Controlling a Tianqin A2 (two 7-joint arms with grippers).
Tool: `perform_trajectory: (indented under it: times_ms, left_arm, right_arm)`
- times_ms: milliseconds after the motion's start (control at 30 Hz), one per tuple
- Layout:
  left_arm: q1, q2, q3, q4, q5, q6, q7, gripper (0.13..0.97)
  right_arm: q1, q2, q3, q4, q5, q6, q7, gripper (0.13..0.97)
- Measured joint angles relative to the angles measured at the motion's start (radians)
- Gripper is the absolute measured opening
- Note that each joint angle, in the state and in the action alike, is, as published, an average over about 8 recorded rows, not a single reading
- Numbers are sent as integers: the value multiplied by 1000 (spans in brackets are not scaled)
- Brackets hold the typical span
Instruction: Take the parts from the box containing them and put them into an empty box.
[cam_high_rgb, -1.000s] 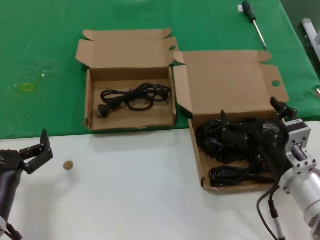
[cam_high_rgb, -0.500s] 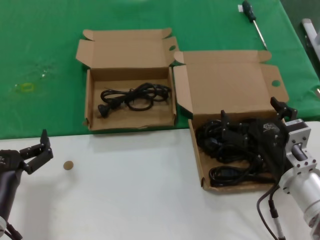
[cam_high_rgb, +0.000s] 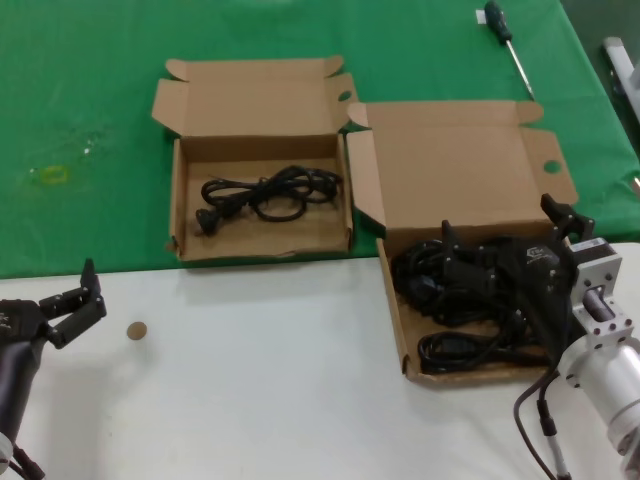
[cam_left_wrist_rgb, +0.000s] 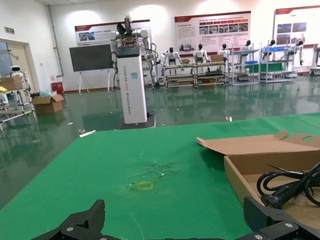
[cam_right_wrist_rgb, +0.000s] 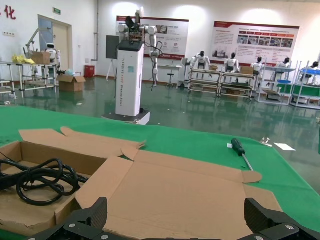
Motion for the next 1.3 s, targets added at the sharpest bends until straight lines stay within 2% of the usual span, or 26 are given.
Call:
perform_trajectory:
  times_ms: [1300]
  left_arm:
    - [0, 0, 0, 0, 0, 0, 0, 966]
  right_arm:
    - [0, 0, 0, 0, 0, 0, 0, 966]
